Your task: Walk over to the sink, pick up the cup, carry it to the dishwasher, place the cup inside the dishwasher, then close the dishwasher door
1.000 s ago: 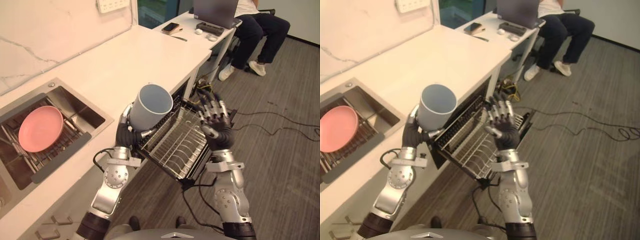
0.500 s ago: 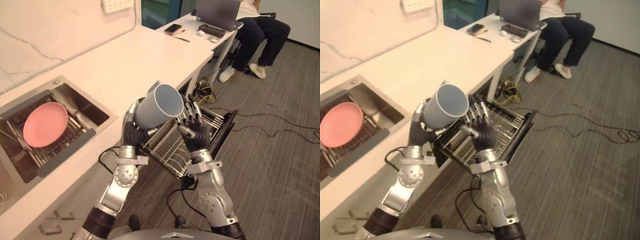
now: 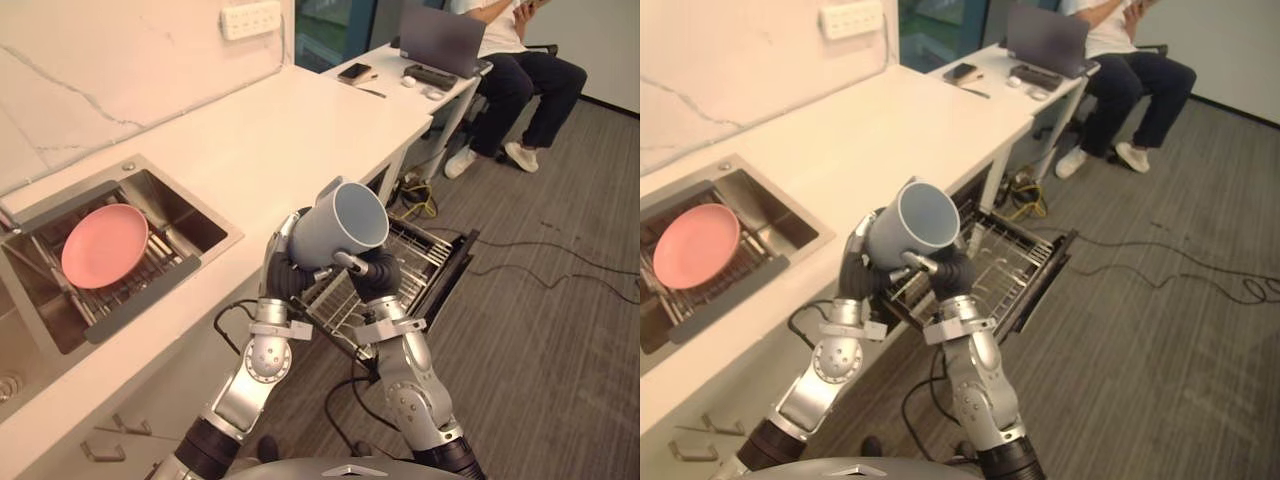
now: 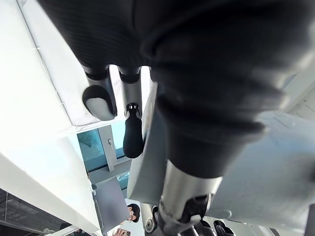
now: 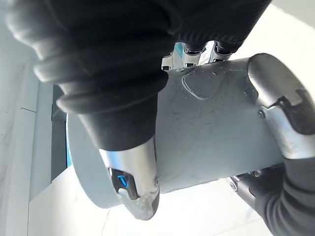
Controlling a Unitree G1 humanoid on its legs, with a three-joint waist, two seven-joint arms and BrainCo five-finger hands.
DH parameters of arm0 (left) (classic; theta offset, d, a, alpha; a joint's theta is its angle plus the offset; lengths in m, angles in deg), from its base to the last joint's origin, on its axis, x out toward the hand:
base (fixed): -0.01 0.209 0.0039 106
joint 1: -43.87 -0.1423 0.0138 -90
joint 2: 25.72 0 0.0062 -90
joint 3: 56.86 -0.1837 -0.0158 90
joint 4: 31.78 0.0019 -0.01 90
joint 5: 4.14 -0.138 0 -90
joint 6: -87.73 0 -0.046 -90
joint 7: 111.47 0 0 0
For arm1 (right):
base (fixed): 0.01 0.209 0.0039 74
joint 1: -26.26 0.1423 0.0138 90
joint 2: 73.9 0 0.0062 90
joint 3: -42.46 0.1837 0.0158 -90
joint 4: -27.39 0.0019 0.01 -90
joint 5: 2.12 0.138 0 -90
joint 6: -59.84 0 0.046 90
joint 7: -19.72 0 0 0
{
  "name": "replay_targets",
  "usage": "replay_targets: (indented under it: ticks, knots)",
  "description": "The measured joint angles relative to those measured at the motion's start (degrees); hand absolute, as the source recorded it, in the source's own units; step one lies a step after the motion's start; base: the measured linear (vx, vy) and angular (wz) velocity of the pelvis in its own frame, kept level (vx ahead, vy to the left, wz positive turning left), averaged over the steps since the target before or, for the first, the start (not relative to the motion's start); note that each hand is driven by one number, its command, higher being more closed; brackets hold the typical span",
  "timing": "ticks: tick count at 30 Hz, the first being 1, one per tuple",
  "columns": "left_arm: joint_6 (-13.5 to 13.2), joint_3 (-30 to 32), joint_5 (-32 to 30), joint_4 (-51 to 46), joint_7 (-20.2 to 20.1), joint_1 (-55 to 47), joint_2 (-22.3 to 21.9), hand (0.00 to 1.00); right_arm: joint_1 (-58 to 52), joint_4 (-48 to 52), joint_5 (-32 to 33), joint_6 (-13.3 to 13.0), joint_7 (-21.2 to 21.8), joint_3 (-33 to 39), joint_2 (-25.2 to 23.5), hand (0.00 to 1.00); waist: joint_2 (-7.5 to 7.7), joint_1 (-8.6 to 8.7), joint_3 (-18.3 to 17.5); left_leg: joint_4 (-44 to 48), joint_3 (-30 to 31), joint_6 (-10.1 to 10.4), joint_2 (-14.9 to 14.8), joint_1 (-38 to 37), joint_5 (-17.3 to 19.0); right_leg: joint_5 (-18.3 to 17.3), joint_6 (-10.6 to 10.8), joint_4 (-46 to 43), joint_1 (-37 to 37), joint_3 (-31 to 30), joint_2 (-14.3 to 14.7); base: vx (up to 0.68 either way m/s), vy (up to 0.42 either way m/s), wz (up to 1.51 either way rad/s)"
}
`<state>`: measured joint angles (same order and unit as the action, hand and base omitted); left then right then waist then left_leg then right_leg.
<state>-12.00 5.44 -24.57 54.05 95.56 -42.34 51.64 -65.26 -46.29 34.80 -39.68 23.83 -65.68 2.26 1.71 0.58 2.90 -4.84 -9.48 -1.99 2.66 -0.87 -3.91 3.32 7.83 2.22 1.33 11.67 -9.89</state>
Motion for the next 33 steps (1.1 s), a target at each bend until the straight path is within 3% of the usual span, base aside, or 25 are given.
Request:
replay_targets:
  ticks: [5,6,12,29,30,33]
  knots:
    - [0.28,-0.04,0.01,0.21,0.05,0.01,0.04,1.00,0.13,-0.51,-1.37,-0.01,-1.76,-1.20,0.07,0.00,0.16,-0.06,-0.13,-0.01,0.03,0.00,-0.01,0.03,-0.14,-0.13,-0.49,0.02,-0.01,0.01,0.00,0.00,0.000,0.00]
    - [0.46,-0.20,0.01,0.22,0.05,0.00,0.06,1.00,0.25,-1.25,-1.38,-0.01,-1.80,-1.39,0.09,1.00,0.34,-0.07,-0.32,-0.01,0.04,0.14,-0.03,0.07,-0.07,-0.11,-0.53,0.05,-0.02,0.01,0.01,0.00,0.000,0.00]
    - [1.07,-0.76,0.07,0.23,0.65,0.02,0.28,1.00,0.73,-1.68,-3.49,0.05,-3.81,-1.86,0.52,1.00,1.15,-0.25,-1.30,0.01,0.12,0.41,-0.07,0.39,0.07,0.00,-0.68,0.18,-0.24,0.09,0.06,0.00,0.000,0.00]
    - [1.60,-0.85,0.59,0.74,1.46,1.25,0.80,1.00,2.70,-1.59,-3.73,-0.77,-8.66,-3.70,0.63,1.00,1.08,-0.56,-1.44,0.33,0.09,0.41,-0.07,0.78,-0.30,0.69,-0.45,0.63,-0.45,-0.03,0.11,0.00,0.000,0.00]
    - [1.59,-0.94,1.05,0.94,1.48,1.25,0.82,0.00,2.70,-1.58,-4.11,-0.79,-9.32,-3.86,0.62,1.00,1.05,-0.56,-1.47,0.33,0.10,0.41,-0.06,0.77,-0.29,0.66,-0.50,0.57,-0.46,-0.03,0.11,0.00,0.000,0.00]
    - [1.52,-1.86,1.48,2.18,1.55,1.09,1.49,0.00,3.22,-1.54,-5.73,-1.18,-11.14,-3.78,0.58,1.00,0.86,-0.53,-1.60,0.32,0.12,0.42,-0.06,0.76,-0.29,0.53,-0.70,0.40,-0.46,-0.07,0.10,0.00,0.000,0.00]
